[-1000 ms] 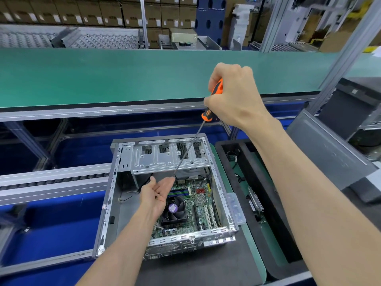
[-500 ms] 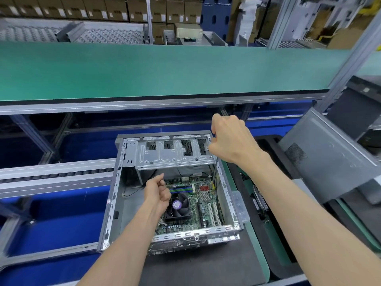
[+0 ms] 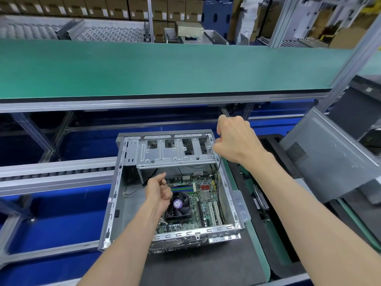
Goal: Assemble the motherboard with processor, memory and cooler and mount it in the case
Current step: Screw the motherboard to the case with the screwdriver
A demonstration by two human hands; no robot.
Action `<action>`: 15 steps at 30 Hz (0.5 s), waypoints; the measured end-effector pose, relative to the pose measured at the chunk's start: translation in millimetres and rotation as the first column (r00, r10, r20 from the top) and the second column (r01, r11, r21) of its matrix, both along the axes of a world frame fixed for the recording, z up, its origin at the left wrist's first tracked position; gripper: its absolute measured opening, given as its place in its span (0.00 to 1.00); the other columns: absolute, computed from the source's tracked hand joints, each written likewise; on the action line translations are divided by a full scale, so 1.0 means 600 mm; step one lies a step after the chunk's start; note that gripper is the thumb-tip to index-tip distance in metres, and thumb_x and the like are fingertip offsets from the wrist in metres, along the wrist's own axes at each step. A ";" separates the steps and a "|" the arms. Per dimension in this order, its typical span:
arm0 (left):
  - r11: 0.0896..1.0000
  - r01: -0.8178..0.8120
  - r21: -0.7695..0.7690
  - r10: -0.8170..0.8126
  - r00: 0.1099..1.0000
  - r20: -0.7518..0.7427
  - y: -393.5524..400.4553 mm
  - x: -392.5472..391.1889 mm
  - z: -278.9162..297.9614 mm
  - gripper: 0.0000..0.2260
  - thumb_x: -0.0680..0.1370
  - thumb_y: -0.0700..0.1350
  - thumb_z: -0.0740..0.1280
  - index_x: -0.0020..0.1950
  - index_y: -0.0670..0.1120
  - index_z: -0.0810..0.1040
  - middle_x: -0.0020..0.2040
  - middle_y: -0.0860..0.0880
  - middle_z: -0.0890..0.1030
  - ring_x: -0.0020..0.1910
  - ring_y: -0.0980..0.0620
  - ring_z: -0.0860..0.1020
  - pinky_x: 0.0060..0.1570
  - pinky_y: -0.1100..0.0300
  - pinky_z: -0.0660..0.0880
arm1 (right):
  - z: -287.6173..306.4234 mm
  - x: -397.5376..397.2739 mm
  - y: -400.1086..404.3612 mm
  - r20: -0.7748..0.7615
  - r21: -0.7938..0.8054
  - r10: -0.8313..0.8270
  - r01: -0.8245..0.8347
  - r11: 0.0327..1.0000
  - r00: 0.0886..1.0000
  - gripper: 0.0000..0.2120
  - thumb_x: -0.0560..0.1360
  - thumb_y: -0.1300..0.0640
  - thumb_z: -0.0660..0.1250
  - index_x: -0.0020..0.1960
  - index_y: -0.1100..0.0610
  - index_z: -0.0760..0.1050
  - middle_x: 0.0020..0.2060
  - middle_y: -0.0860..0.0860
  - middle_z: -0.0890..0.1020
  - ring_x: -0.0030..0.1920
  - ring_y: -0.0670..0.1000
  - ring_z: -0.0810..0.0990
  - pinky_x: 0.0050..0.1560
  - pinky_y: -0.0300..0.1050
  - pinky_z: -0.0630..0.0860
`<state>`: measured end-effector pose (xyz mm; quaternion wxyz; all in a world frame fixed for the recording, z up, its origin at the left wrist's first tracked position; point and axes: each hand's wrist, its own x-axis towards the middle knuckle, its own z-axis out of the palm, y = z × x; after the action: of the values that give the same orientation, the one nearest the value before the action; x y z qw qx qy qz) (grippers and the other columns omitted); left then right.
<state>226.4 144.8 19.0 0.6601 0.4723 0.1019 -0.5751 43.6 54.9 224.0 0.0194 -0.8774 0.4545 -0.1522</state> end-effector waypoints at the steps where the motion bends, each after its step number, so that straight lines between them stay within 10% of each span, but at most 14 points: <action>1: 1.000 -0.002 0.001 0.002 1.000 0.001 0.000 0.000 0.000 0.17 0.79 0.40 0.65 0.31 0.46 0.66 0.21 0.54 0.60 0.16 0.57 0.54 0.15 0.65 0.49 | 0.000 0.000 0.000 0.000 -0.001 0.002 -0.002 1.000 1.000 0.09 0.64 0.61 0.64 0.44 0.60 0.69 0.37 0.54 0.73 0.37 0.57 0.72 0.29 0.45 0.67; 15: 1.000 0.005 0.019 -0.004 1.000 -0.007 0.000 0.001 0.001 0.17 0.79 0.41 0.65 0.31 0.46 0.66 0.21 0.54 0.60 0.17 0.57 0.53 0.16 0.65 0.49 | -0.002 0.003 -0.006 -0.025 -0.009 0.013 -0.014 1.000 1.000 0.10 0.63 0.62 0.63 0.44 0.59 0.69 0.36 0.53 0.72 0.37 0.57 0.72 0.29 0.44 0.65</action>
<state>227.2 144.7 19.8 0.6539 0.4770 0.1085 -0.5771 45.2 51.3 222.6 0.0106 -0.8824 0.4481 -0.1432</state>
